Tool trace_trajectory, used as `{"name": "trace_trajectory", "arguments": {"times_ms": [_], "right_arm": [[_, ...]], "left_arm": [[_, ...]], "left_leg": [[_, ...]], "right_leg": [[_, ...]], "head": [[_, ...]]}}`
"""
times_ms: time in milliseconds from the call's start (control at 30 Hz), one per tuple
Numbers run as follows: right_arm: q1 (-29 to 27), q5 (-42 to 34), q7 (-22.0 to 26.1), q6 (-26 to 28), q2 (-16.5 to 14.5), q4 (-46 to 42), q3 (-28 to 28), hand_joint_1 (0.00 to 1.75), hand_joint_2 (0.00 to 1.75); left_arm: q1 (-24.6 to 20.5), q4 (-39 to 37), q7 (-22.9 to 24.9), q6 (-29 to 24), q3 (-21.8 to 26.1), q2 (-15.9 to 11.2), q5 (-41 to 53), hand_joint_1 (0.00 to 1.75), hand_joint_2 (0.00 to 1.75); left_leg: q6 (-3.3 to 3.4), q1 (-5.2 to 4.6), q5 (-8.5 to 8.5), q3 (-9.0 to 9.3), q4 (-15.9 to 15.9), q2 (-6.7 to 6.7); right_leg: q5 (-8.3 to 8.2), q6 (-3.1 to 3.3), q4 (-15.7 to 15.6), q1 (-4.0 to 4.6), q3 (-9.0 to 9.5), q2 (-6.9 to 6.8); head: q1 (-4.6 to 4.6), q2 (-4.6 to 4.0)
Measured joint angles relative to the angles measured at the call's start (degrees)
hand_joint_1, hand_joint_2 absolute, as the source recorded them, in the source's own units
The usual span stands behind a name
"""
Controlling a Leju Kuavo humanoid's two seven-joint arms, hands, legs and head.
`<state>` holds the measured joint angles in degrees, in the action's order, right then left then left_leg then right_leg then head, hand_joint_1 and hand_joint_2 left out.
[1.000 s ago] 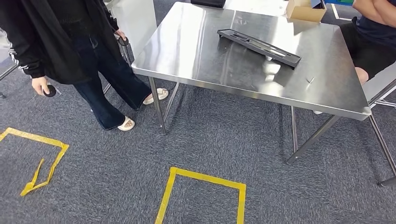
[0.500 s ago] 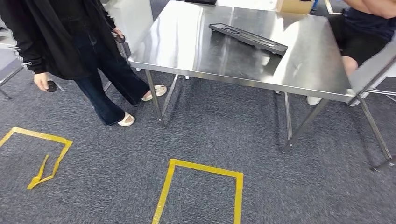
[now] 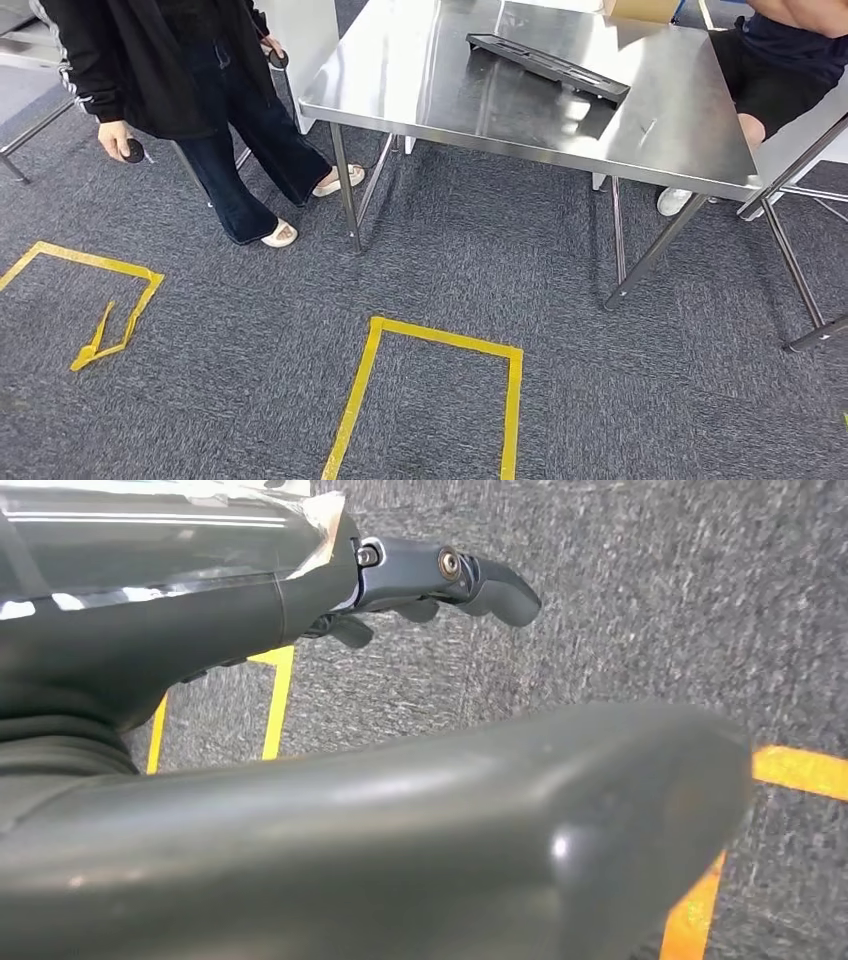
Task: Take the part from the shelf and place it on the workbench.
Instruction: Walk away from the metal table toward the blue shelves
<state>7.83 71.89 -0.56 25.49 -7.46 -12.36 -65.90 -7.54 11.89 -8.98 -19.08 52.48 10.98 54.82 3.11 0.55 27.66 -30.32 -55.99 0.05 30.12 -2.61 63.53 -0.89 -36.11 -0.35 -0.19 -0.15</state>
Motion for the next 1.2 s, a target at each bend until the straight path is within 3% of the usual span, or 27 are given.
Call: {"name": "trace_trajectory", "arguments": {"times_ms": [67, 100, 133, 200, 267, 333, 400, 433, 467, 533, 567, 600, 633, 667, 733, 800, 900, 933, 1000, 1067, 1100, 1133, 1167, 1200], "right_arm": [[0.1, 0.0, 0.1, 0.0, 0.0, 0.0, 0.0, 0.0, 0.0], [0.1, 0.0, 0.0, 0.0, 0.1, 0.0, 0.0, 0.0, 0.0], [0.1, 0.0, 0.0, 0.0, 0.2, 0.0, 0.0, 0.0, 0.0], [0.1, 0.0, -0.1, 0.0, 0.3, 0.0, 0.0, 0.0, 0.0], [0.4, 0.0, -0.1, 0.0, 0.3, 0.0, 0.0, 0.0, 0.0], [0.5, 0.0, -0.1, 0.1, 0.4, 0.0, 0.0, 0.0, 0.0], [0.5, 0.0, -0.2, 0.1, 0.4, 0.0, 0.0, 0.0, 0.0], [0.5, 0.0, -0.2, 0.1, 0.4, 0.0, 0.0, 0.0, 0.0], [0.5, -0.1, -0.2, 0.1, 0.4, 0.0, 0.0, 0.0, 0.0], [0.5, -0.1, -0.2, 0.1, 0.4, 0.0, 0.0, 0.0, 0.0], [0.5, -0.1, -0.2, 0.1, 0.4, 0.0, 0.0, 0.0, 0.0], [0.4, -0.1, -0.2, 0.1, 0.4, 0.0, 0.0, 0.0, 0.0], [0.4, -0.1, -0.2, 0.1, 0.4, 0.0, 0.0, 0.0, 0.0], [0.4, -0.1, -0.2, 0.1, 0.4, 0.0, 0.0, 0.0, 0.0], [0.4, -0.1, -0.2, 0.1, 0.4, 0.0, 0.0, 0.0, 0.0], [0.5, -0.1, -0.2, 0.1, 0.4, 0.0, 0.0, 0.0, 0.0], [0.5, -0.1, -0.2, 0.2, 0.3, 0.0, 0.0, 0.0, 0.0], [0.4, -0.2, -0.2, 0.2, 0.3, 0.0, 0.0, 0.0, 0.0], [0.4, -0.4, -0.2, 0.3, 0.3, 0.0, 0.0, 0.0, 0.0], [0.3, -0.6, -0.1, 0.4, 0.3, 0.0, 0.0, 0.0, 0.0], [0.2, -0.7, 0.0, 0.4, 0.2, 0.0, 0.0, 0.0, 0.0], [0.2, -0.6, 0.0, 0.4, 0.3, 0.0, 0.0, 0.0, 0.0], [0.1, -0.5, 0.0, 0.4, 0.3, 0.0, 0.0, 0.0, 0.0], [0.1, -0.3, -0.1, 0.4, 0.3, 0.0, 0.0, 0.0, 0.0]], "left_arm": [[0.0, 0.0, -0.3, 0.0, 0.0, 0.0, -0.2, 0.0, 0.0], [0.1, 0.0, -0.4, 0.1, 0.0, 0.0, -0.2, 0.0, 0.0], [0.1, 0.0, -0.5, 0.1, 0.0, 0.0, -0.2, 0.0, 0.0], [0.2, 0.0, -0.5, 0.1, 0.0, 0.0, -0.2, 0.0, 0.0], [0.2, 0.0, -0.6, 0.1, 0.0, 0.1, -0.2, 0.0, 0.0], [0.2, 0.0, -0.6, 0.1, 0.0, 0.1, -0.2, 0.0, 0.0], [0.2, 0.0, -0.7, 0.1, 0.0, 0.1, -0.2, 0.0, 0.0], [0.3, 0.0, -0.7, 0.1, 0.0, 0.1, -0.2, 0.0, 0.0], [0.4, 0.0, -0.7, 0.1, 0.0, 0.1, -0.2, 0.0, 0.0], [0.4, 0.0, -0.7, 0.1, 0.0, 0.0, -0.2, 0.0, 0.0], [0.4, 0.0, -0.7, 0.1, 0.0, 0.0, -0.2, 0.0, 0.0], [0.5, 0.0, -0.7, 0.1, 0.0, 0.0, -0.2, 0.0, 0.0], [0.5, 0.0, -0.7, 0.1, 0.0, 0.0, -0.2, 0.0, 0.0], [0.5, 0.0, -0.7, 0.1, 0.0, 0.0, -0.2, 0.0, 0.0], [0.5, 0.0, -0.7, 0.1, 0.0, 0.0, -0.2, 0.0, 0.0], [0.4, 0.0, -0.7, 0.1, 0.0, 0.0, -0.2, 0.0, 0.0], [0.4, 0.0, -0.7, 0.1, 0.0, 0.0, -0.2, 0.0, 0.0], [0.4, 0.0, -0.7, 0.1, 0.0, 0.0, -0.1, 0.0, 0.0], [0.3, 0.0, -0.6, 0.2, 0.0, 0.0, 0.1, 0.0, 0.0], [0.3, 0.0, -0.4, 0.3, 0.0, 0.0, 0.4, 0.0, 0.0], [0.3, 0.0, -0.3, 0.3, 0.0, 0.0, 0.4, 0.0, 0.0], [0.3, 0.0, -0.2, 0.3, 0.0, 0.0, 0.4, 0.0, 0.0], [0.3, 0.0, -0.2, 0.3, 0.0, 0.0, 0.4, 0.0, 0.0], [0.3, 0.0, -0.1, 0.3, 0.0, 0.0, 0.4, 0.0, 0.0]], "left_leg": [[0.24, -0.24, -1.12, -1.48, -0.1, 0.12], [0.25, -0.36, -1.68, -2.12, -0.1, 0.17], [0.22, -0.45, -2.24, -2.7, -0.1, 0.19], [0.02, -0.52, -3.28, -3.58, -0.2, 0.15], [-0.45, -0.7, -4.2, -4.19, -0.2, 0.12], [-1.07, -0.85, -5.11, -4.45, -0.1, 0.2], [-1.76, -0.76, -5.39, -4.74, -0.2, 0.15], [-2.08, -0.64, -4.27, -5.14, -1.0, 0.07], [-2.39, -0.52, -2.11, -5.87, -3.1, -0.02], [-2.92, -0.29, 3.65, -8.04, -10.2, -0.11], [-3.18, -0.2, 5.59, -8.98, -14.1, -0.12], [-3.39, -0.07, 6.21, -9.25, -16.6, -0.13], [-3.55, 0.09, 5.64, -8.54, -17.1, -0.12], [-3.67, 0.3, 4.29, -6.67, -15.2, -0.1], [-3.85, 0.67, 1.99, -0.77, -7.0, -0.05], [-3.53, 0.63, 1.57, 2.56, -1.4, -0.16], [-2.1, 0.22, 1.05, 1.72, -0.6, -0.22], [-1.43, 0.18, 0.55, 1.18, -0.4, -0.13], [-0.32, 0.24, -0.57, -0.14, -0.1, 0.05], [-0.01, 0.11, -1.61, -1.53, -0.1, 0.18], [-0.04, 0.06, -2.16, -2.21, -0.2, 0.21], [-0.11, 0.03, -2.7, -2.83, -0.2, 0.2], [-0.23, 0.03, -3.21, -3.36, -0.2, 0.13], [-0.42, 0.03, -3.76, -3.85, -0.2, -0.04]], "right_leg": [[3.93, 0.21, 7.5, 0.01, -1.8, 0.04], [4.4, -0.08, 9.4, 0.02, -1.71, 0.05], [3.85, -0.51, 9.3, 0.05, -0.57, 0.06], [1.41, -1.15, 2.7, 0.21, 4.84, 0.1], [0.6, -0.68, -6.4, 0.63, 10.93, 0.15], [0.97, 0.12, -10.3, 1.09, 12.9, 0.2], [0.3, 0.93, -10.5, 0.82, 12.16, 0.14], [-0.2, 1.54, -10.5, 0.57, 11.79, 0.07], [-0.78, 2.13, -10.6, 0.29, 11.32, -0.01], [-1.82, 2.8, -10.5, 0.26, 10.14, -0.13], [-2.33, 2.81, -10.4, 0.31, 9.59, -0.18], [-2.8, 2.7, -10.3, 0.34, 9.0, -0.23], [-3.19, 2.51, -10.1, 0.31, 8.41, -0.26], [-3.48, 2.31, -9.7, 0.24, 7.88, -0.26], [-3.73, 1.94, -8.6, 0.2, 6.69, -0.23], [-3.99, 1.48, -7.6, 0.4, 5.7, -0.22], [-4.69, 0.18, -7.3, 0.37, 4.77, -0.19], [-4.11, -0.04, -6.7, 0.29, 4.18, -0.13], [-0.67, 0.22, -2.4, 0.18, 2.17, 0.01], [3.9, 0.6, 5.2, 0.16, -0.29, 0.09], [5.17, 0.43, 8.3, 0.16, -0.89, 0.09], [5.32, 0.03, 9.7, 0.16, -0.62, 0.1], [4.51, -0.48, 8.8, 0.15, 0.67, 0.12], [3.14, -0.96, 5.8, 0.15, 3.06, 0.22]], "head": [[0.07, 0.0], [0.06, 0.0], [0.06, 0.0], [0.06, 0.0], [0.02, 0.0], [-0.07, 0.0], [-0.11, 0.0], [-0.17, 0.0], [-0.28, 0.0], [-0.47, 0.0], [-0.51, 0.0], [-0.5, 0.0], [-0.51, 0.0], [-0.51, 0.0], [-0.54, 0.0], [-0.49, 0.0], [-0.34, 0.0], [-0.29, 0.0], [-0.1, 0.0], [0.05, 0.0], [0.05, 0.0], [0.07, 0.0], [0.08, 0.0], [0.07, 0.0]]}}
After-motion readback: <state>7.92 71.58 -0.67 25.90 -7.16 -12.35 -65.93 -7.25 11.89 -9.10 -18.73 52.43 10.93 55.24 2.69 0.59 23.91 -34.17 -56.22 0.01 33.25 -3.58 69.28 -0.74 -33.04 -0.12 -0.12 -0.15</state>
